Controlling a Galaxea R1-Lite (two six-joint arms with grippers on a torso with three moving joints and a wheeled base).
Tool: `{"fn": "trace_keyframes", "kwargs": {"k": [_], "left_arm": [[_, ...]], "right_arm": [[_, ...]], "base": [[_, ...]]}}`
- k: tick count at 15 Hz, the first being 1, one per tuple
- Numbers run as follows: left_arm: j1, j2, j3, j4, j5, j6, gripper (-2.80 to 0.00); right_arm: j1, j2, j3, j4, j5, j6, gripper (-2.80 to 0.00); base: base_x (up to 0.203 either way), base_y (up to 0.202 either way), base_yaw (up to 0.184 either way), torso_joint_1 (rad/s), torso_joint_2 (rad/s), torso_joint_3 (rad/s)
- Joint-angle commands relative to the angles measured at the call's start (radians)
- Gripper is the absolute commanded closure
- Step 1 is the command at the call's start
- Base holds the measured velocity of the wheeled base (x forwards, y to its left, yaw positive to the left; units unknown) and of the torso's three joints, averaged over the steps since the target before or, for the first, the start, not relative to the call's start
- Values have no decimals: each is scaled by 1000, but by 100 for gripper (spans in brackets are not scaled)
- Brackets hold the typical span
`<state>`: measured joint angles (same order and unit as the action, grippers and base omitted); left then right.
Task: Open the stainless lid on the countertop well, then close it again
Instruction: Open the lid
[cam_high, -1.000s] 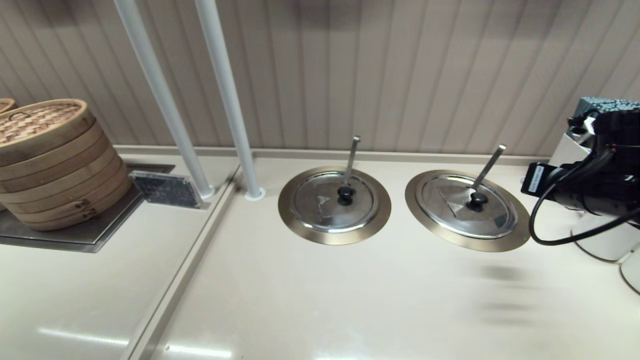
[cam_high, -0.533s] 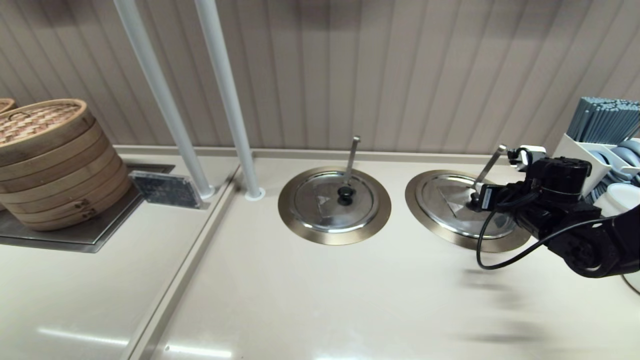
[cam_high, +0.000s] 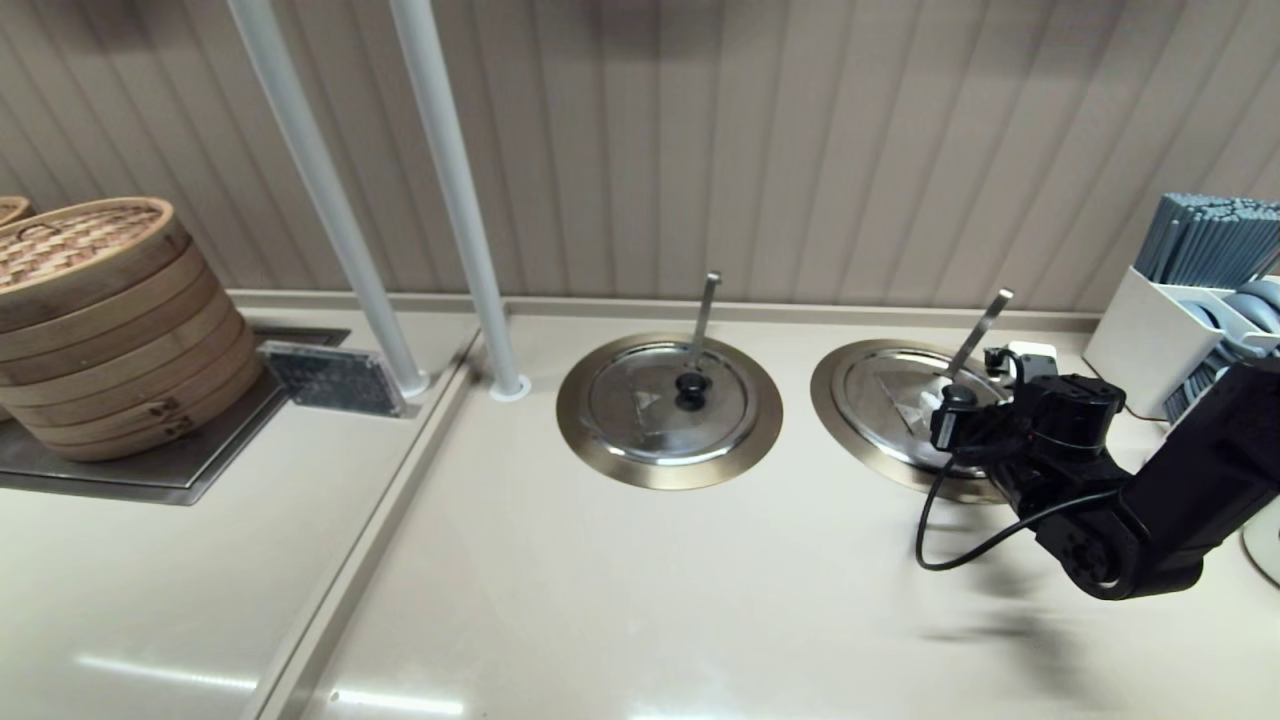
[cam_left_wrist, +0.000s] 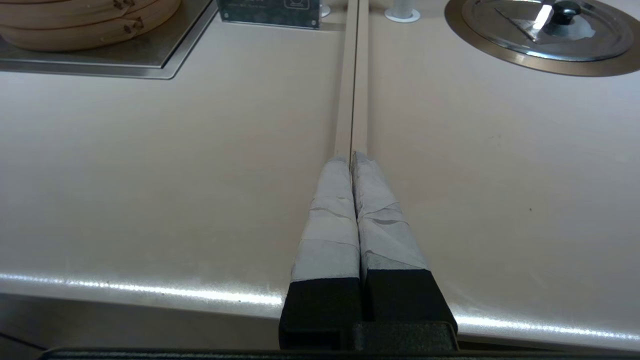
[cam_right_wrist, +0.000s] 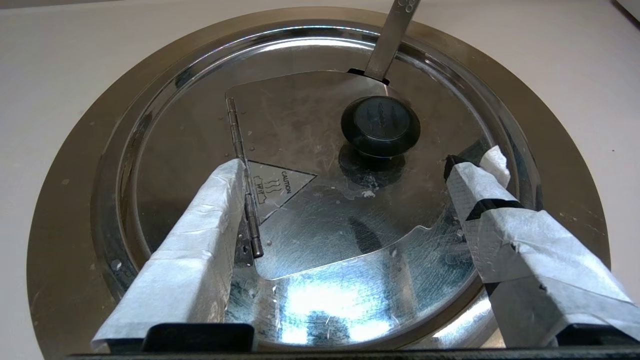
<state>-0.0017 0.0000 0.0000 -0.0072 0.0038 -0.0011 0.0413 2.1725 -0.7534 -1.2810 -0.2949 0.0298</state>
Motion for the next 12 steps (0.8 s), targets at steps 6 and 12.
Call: {"fn": "trace_keyframes", "kwargs": {"k": [6, 12], "left_arm": [[0, 0, 0, 0, 1, 0, 0], [0, 0, 0, 0, 1, 0, 0]], "right_arm": [[-86, 107, -133, 1, 7, 24, -280], [-84, 161, -204, 24, 9, 27, -280]], "base": [[0, 0, 0, 0, 0, 0], [0, 0, 0, 0, 0, 0]]}}
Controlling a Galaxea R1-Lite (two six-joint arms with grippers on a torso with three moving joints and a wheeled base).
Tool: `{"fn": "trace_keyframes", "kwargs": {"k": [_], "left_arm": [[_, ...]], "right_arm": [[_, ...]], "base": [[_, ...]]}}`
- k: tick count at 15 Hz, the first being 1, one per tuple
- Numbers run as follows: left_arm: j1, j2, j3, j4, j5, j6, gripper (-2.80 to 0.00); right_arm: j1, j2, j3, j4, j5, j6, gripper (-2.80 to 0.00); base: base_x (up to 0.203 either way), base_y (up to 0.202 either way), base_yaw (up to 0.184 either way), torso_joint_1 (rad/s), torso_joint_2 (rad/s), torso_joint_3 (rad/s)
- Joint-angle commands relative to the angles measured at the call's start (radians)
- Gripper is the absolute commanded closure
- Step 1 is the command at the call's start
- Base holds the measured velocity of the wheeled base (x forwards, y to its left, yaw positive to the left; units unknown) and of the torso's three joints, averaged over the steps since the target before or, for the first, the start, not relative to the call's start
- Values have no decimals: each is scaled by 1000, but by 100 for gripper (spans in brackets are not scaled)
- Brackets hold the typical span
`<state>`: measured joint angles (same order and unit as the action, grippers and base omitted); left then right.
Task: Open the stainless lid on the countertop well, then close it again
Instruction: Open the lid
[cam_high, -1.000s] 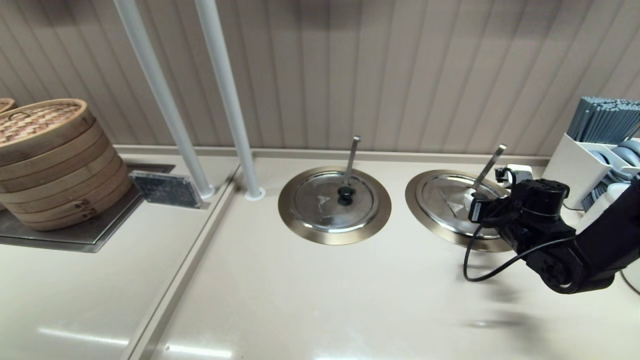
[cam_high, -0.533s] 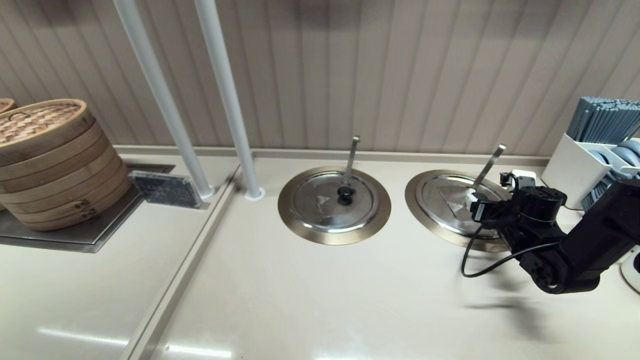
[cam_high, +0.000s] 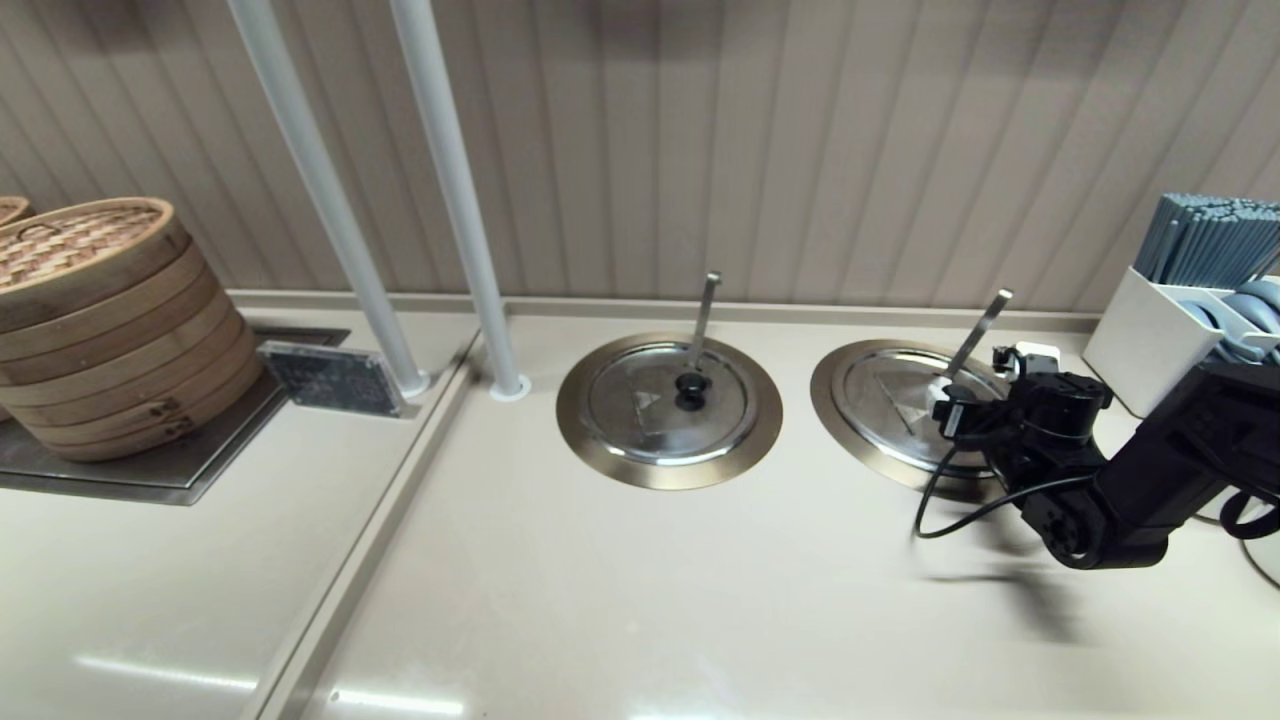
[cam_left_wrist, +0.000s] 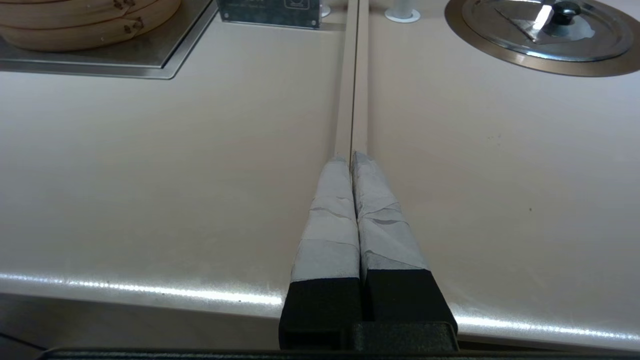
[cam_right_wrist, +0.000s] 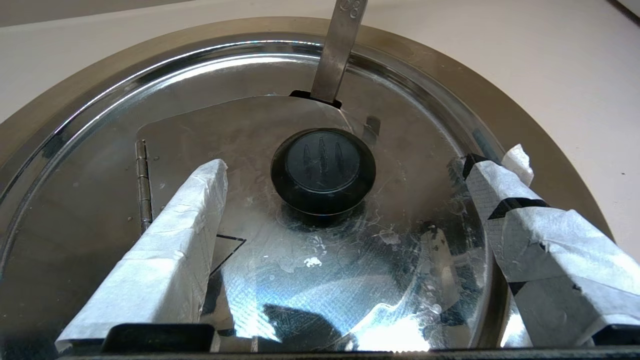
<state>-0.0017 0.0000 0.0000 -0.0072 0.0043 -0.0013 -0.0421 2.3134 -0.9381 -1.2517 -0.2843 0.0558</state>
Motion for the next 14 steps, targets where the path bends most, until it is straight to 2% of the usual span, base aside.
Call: {"fn": "trace_keyframes", "kwargs": {"k": [1, 4, 14], "left_arm": [[0, 0, 0, 0, 0, 0, 0], [0, 0, 0, 0, 0, 0, 0], [0, 0, 0, 0, 0, 0, 0]], "right_arm": [[-1, 31, -40, 10, -2, 3, -280], [1, 32, -65, 64, -1, 45, -280], [18, 59, -127, 83, 4, 60, -280]], "base": [[0, 0, 0, 0, 0, 0], [0, 0, 0, 0, 0, 0], [0, 0, 0, 0, 0, 0]]}}
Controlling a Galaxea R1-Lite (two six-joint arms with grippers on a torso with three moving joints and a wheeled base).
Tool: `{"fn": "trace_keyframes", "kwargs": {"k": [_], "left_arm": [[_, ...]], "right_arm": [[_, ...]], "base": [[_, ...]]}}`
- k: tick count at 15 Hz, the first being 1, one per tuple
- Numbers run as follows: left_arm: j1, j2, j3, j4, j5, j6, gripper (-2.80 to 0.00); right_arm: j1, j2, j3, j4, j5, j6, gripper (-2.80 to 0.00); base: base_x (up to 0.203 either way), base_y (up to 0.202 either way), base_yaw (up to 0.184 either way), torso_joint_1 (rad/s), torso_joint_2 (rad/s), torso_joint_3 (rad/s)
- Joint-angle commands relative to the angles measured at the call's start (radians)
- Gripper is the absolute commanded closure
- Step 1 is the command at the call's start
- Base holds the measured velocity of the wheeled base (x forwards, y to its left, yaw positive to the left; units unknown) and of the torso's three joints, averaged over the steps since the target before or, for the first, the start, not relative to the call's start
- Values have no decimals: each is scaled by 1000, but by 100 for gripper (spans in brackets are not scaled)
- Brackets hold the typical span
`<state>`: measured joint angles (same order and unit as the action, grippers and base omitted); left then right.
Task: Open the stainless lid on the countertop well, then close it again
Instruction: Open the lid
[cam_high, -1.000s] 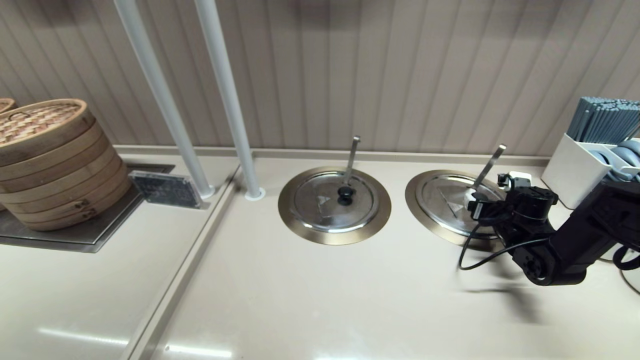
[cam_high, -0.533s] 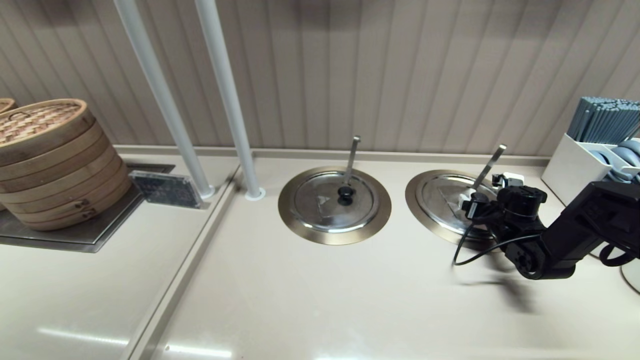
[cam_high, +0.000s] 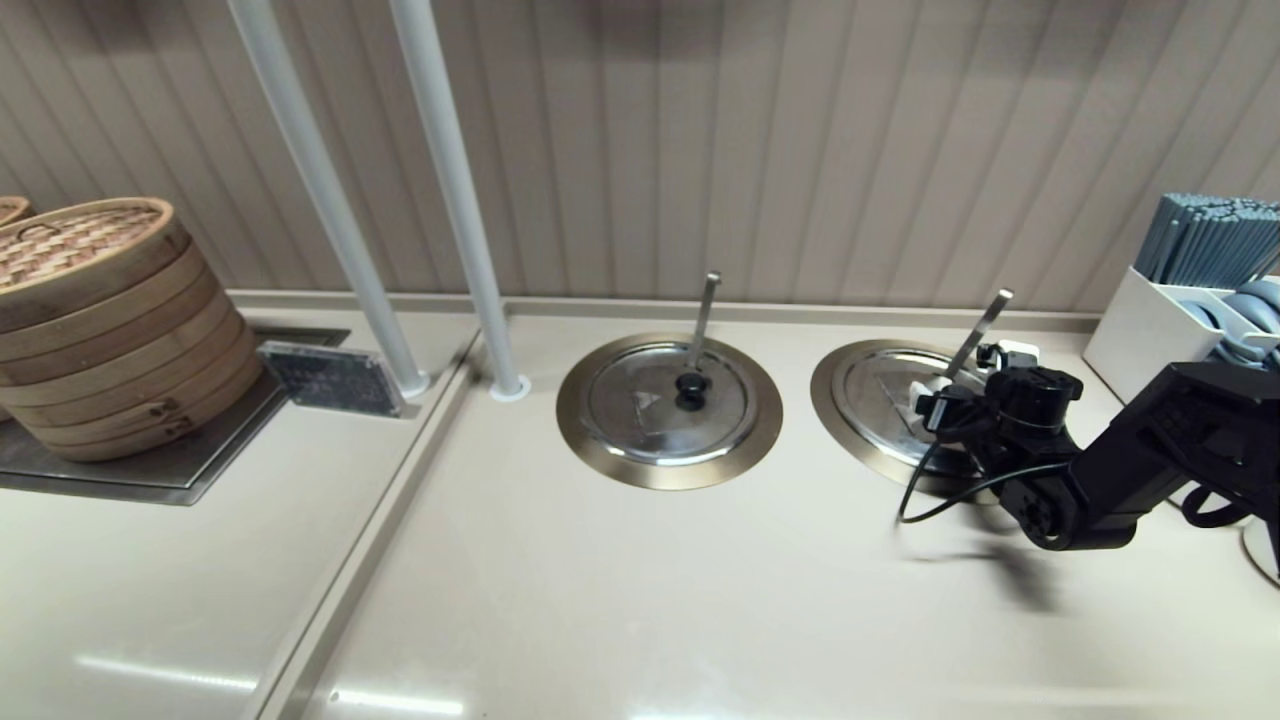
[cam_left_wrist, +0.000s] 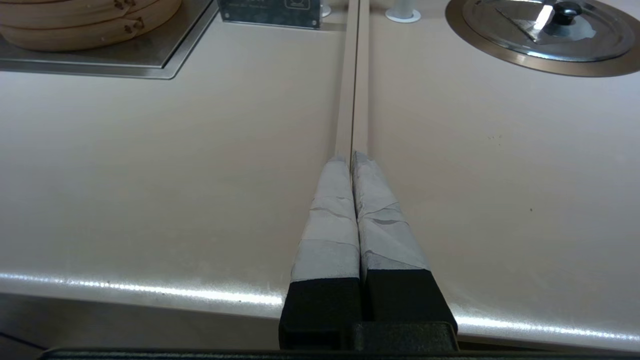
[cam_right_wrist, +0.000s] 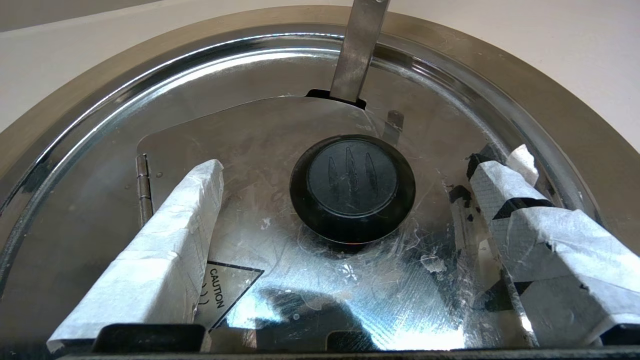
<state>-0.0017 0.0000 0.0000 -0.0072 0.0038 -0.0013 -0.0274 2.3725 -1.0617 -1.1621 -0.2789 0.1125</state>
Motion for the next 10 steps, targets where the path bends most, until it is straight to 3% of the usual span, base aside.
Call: {"fn": "trace_keyframes", "kwargs": {"k": [1, 10], "left_arm": [[0, 0, 0, -1, 1, 0, 0], [0, 0, 0, -1, 1, 0, 0]], "right_arm": [[5, -2, -3, -7, -2, 9, -280], [26, -13, -1, -5, -2, 33, -280]], "base": [[0, 0, 0, 0, 0, 0], [0, 0, 0, 0, 0, 0]]}}
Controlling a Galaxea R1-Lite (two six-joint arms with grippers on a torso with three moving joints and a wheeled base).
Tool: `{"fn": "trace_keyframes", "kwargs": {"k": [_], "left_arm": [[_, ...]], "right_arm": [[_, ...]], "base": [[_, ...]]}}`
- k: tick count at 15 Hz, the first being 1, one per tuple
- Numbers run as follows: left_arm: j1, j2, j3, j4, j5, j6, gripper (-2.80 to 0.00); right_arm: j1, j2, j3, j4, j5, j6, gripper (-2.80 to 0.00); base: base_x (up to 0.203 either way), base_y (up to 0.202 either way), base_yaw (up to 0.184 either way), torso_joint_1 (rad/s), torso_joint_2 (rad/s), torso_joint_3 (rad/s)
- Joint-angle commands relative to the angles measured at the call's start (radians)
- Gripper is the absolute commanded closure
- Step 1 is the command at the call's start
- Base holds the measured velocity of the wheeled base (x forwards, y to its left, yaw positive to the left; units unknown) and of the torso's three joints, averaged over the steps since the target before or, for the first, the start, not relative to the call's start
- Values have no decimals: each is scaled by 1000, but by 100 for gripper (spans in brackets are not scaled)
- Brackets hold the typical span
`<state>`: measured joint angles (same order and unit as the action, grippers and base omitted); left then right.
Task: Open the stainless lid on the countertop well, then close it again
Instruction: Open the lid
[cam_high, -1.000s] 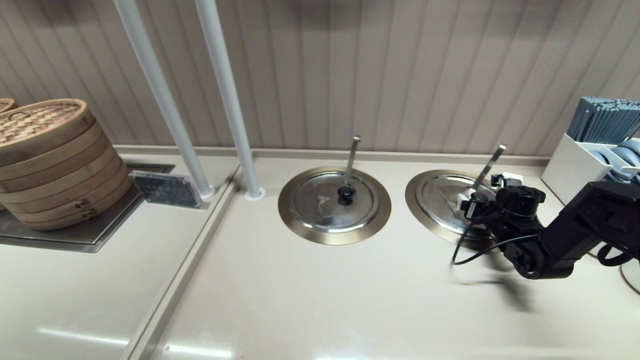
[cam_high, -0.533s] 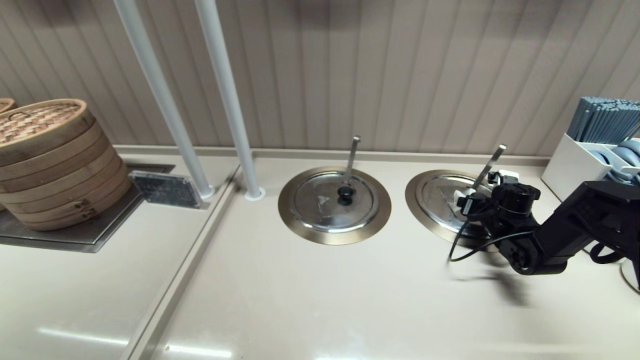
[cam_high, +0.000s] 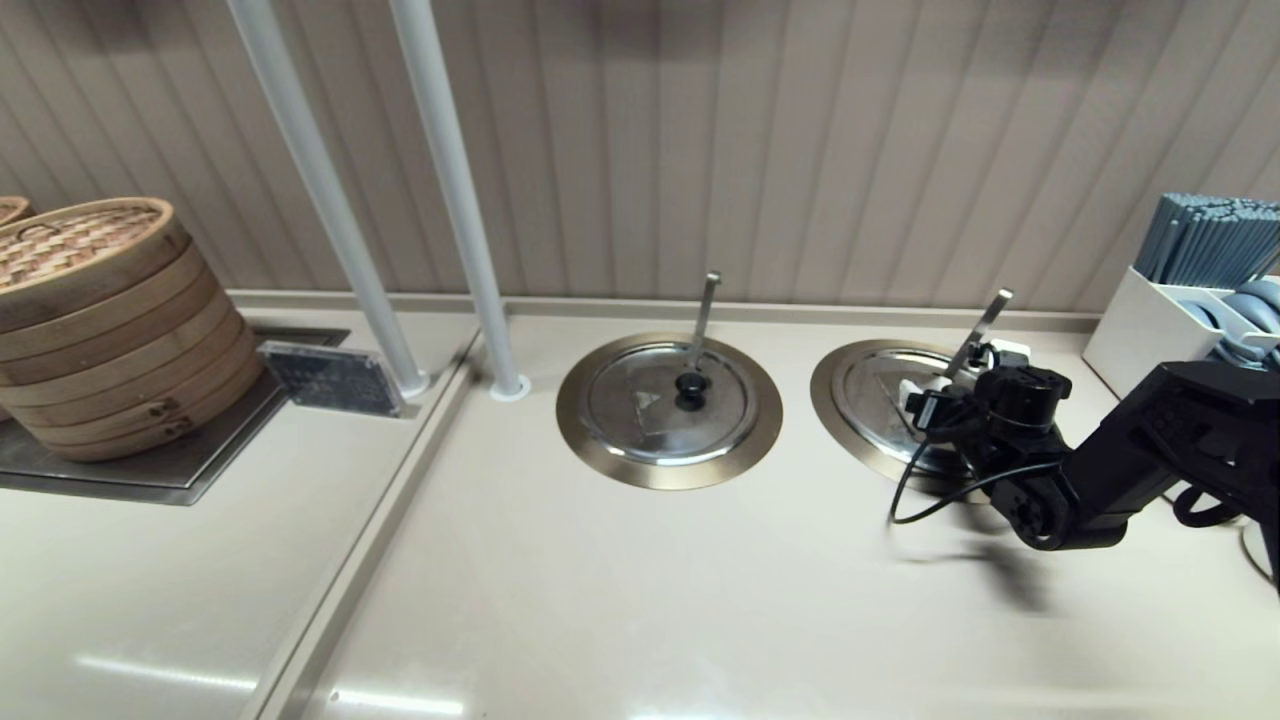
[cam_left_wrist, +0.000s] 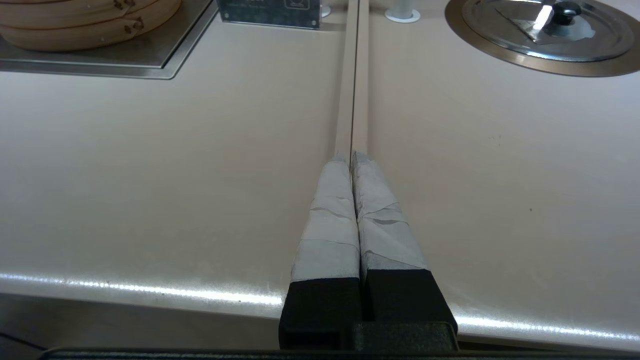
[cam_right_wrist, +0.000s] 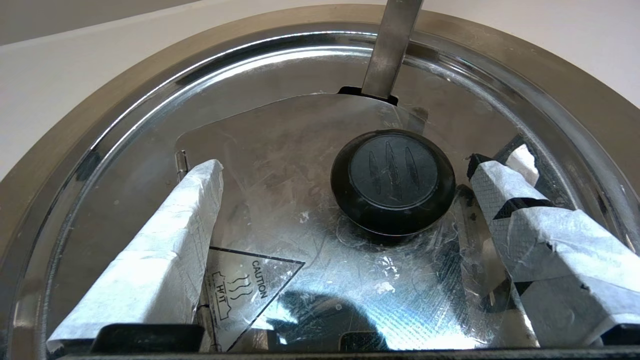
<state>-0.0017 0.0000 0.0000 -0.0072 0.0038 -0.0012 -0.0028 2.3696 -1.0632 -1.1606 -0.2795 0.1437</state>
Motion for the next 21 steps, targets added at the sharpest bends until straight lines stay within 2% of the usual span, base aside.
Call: {"fn": "trace_keyframes", "kwargs": {"k": [1, 13, 21], "left_arm": [[0, 0, 0, 0, 1, 0, 0], [0, 0, 0, 0, 1, 0, 0], [0, 0, 0, 0, 1, 0, 0]], "right_arm": [[3, -10, 0, -7, -1, 1, -280], [24, -49, 11, -7, -3, 19, -280], [-46, 31, -69, 1, -6, 8, -280]], "base": [[0, 0, 0, 0, 0, 0], [0, 0, 0, 0, 0, 0], [0, 0, 0, 0, 0, 0]]}}
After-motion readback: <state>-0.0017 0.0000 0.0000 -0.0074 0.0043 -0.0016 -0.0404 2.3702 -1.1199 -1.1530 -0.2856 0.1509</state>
